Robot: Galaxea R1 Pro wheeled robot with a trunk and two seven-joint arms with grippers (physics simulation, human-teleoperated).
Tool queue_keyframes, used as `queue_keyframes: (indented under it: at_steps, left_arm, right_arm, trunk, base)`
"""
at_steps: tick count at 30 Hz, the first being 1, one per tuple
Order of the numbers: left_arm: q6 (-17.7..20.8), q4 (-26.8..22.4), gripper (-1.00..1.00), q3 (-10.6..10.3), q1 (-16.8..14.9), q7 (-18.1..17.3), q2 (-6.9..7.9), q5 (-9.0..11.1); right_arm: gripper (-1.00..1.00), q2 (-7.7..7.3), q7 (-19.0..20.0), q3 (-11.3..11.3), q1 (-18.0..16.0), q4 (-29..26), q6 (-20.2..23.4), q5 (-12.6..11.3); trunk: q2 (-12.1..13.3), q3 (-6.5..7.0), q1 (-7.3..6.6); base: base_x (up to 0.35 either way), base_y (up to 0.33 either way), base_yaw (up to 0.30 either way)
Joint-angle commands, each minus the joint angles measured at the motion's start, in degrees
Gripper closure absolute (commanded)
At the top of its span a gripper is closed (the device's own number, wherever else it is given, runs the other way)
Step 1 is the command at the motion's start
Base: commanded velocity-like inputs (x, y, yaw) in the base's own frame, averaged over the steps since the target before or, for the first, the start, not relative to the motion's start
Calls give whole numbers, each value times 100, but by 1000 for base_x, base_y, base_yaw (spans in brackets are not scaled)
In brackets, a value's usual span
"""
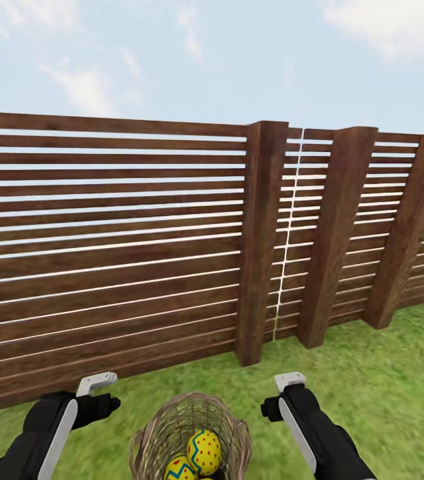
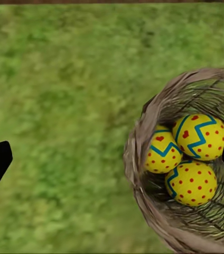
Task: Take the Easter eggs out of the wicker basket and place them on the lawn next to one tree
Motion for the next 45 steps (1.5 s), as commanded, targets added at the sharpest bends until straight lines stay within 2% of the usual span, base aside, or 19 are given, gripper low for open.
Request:
queue_keyframes:
  at_steps: [1, 9, 15, 22, 30, 45]
  left_arm:
    - [27, -6, -100, 3, -4, 27, 0, 42]
    - [27, -6, -100, 7, -3, 24, 0, 43]
    - [27, -6, -100, 13, -3, 12, 3, 49]
    - [22, -6, -100, 19, -4, 31, 6, 45]
    - [16, -6, -100, 29, -3, 36, 16, 43]
    - [3, -6, -100, 30, -4, 40, 18, 37]
  right_arm:
    - [-100, 0, -55, 12, -4, -2, 14, -59]
    - [-100, 20, -53, 35, -3, 99, 14, -60]
    - [-100, 147, -46, 60, -3, 400, 7, -63]
    - [-100, 243, -45, 82, -3, 463, -3, -68]
    - [-100, 436, -43, 76, -3, 472, -149, -70]
    - [-100, 456, -45, 61, -3, 473, -299, -72]
  trunk:
    - [-3, -6, 1]
    - [-3, -6, 1]
    - [-3, -6, 1]
    - [-284, -132, 155]
    - [-605, -276, 331]
    - [-1206, -593, 660]
  base:
    - [195, -260, 0]
    - [124, -149, 0]
    - [15, -18, 0]
    - [2, -2, 0]
    - [0, 0, 3]
    - [0, 0, 213]
